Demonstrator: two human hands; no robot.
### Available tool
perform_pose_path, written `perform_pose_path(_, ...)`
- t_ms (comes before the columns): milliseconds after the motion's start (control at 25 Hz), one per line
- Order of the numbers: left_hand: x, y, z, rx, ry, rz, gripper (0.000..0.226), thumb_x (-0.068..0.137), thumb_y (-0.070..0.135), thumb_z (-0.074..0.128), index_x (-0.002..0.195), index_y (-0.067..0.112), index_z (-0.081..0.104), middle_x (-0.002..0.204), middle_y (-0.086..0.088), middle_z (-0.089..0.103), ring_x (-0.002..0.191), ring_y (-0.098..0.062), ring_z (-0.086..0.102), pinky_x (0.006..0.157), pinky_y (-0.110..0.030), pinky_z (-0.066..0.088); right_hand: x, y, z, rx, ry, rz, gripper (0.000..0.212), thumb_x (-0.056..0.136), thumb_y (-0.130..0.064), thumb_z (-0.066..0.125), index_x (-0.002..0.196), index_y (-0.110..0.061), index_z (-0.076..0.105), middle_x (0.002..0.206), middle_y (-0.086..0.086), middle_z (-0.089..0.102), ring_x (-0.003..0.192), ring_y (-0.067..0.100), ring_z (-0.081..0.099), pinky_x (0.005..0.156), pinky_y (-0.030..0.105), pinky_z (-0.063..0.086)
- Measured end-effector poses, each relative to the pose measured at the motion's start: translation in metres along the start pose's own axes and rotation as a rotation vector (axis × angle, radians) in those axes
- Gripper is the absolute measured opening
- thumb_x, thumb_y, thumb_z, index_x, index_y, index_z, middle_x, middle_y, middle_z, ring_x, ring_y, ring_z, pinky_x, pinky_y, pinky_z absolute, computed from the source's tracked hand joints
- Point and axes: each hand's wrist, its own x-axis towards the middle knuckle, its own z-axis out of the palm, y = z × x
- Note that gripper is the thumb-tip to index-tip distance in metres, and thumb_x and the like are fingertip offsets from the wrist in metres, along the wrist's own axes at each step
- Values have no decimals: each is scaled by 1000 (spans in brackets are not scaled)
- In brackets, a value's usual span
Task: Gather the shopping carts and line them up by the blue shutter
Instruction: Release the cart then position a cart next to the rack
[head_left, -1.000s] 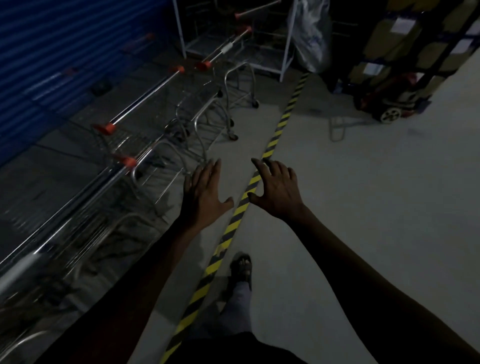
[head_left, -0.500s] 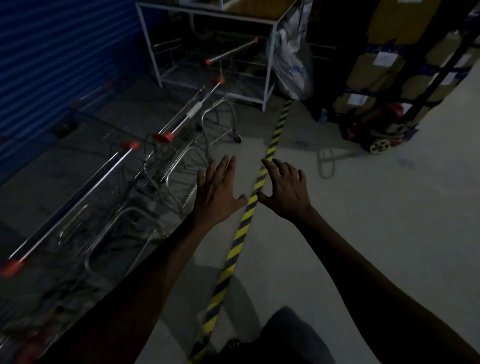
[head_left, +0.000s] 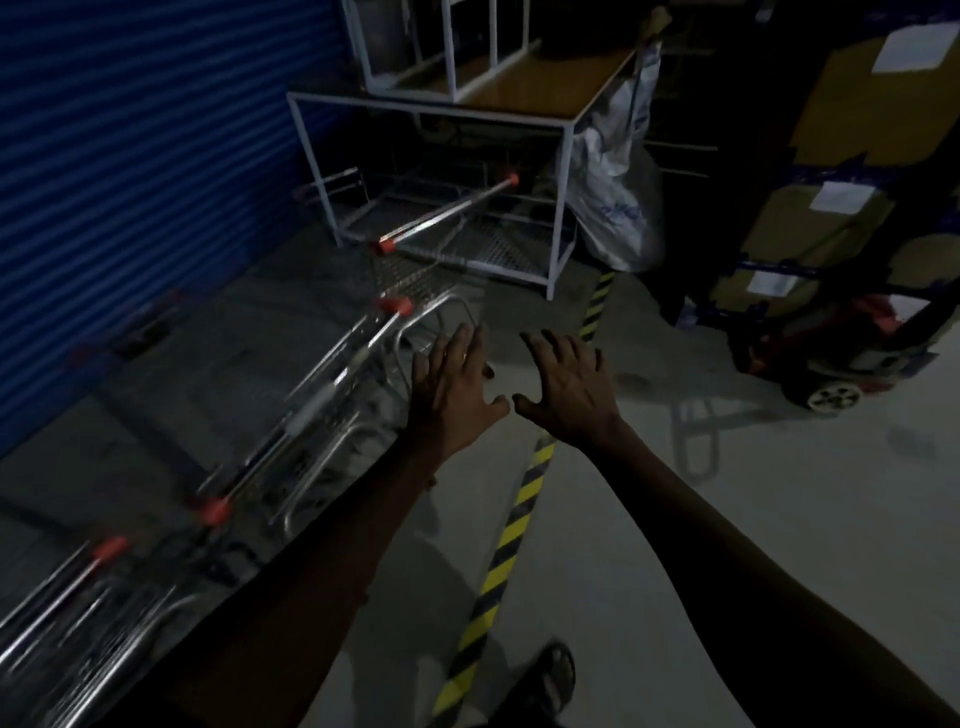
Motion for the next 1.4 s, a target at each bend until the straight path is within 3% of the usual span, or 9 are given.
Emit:
perform_pose_path(200,124,-12,25,-46,85,-110,92,64,47,60,144,12,34,146,-14,39,131,-35,37,103,-58,32,134,69,27,32,-58,-43,85,70,-60,52,145,-25,32,144,11,42,125,35,43,96,58,35)
perform_pose_path(360,208,-37,58,-59,56,-199,101,67,51,73,148,14,25,152,-12,30,139,-36,26,109,-57,23,221,97,58,40,-41,-123,85,70,-60,56,144,-23,36,141,12,45,122,35,45,94,57,36)
perform_pose_path(560,330,-97,103,-48,42,-305,101,70,45,73,150,17,17,156,-9,20,142,-33,17,111,-56,19,339,122,115,29,-97,-198,87,66,-61,53,143,-23,37,142,12,44,126,34,43,97,56,37)
perform_pose_path(760,434,-161,147,2,47,-395,98,70,48,73,149,17,24,153,-9,27,138,-33,26,108,-58,20,456,149,168,-16,-194,-275,87,67,-58,56,144,-23,35,145,12,41,130,33,39,101,57,33)
perform_pose_path(960,487,-208,176,21,20,-485,92,63,47,77,141,16,40,139,-14,47,121,-38,44,99,-58,31,543,161,211,-9,-278,-310,85,71,-50,69,144,-21,36,144,12,41,129,34,38,102,55,29)
perform_pose_path(1120,519,-230,196,-34,-63,-562,85,69,46,72,143,19,39,142,-10,43,127,-35,40,103,-49,29,599,163,248,-55,-329,-419,86,69,-48,71,144,-20,38,145,11,41,131,35,38,103,56,29)
perform_pose_path(1240,533,-244,217,-143,-151,-593,81,69,51,67,140,22,43,140,-6,48,126,-30,46,101,-40,37,634,170,279,-93,-403,-531,90,65,-47,74,143,-17,40,145,15,42,132,39,38,104,58,26)
perform_pose_path(1320,537,-249,224,-94,-217,-612,78,71,51,69,140,23,43,133,-6,56,120,-29,53,96,-36,41,653,175,301,-132,-436,-611,92,59,-47,78,138,-14,46,134,18,51,124,41,46,101,58,31)
perform_pose_path(1400,541,-253,226,-21,-231,-648,69,74,45,71,135,20,50,121,-10,64,113,-31,58,92,-37,44,674,178,320,-132,-445,-704,80,57,-46,78,125,-11,55,113,16,60,103,39,57,92,53,40)
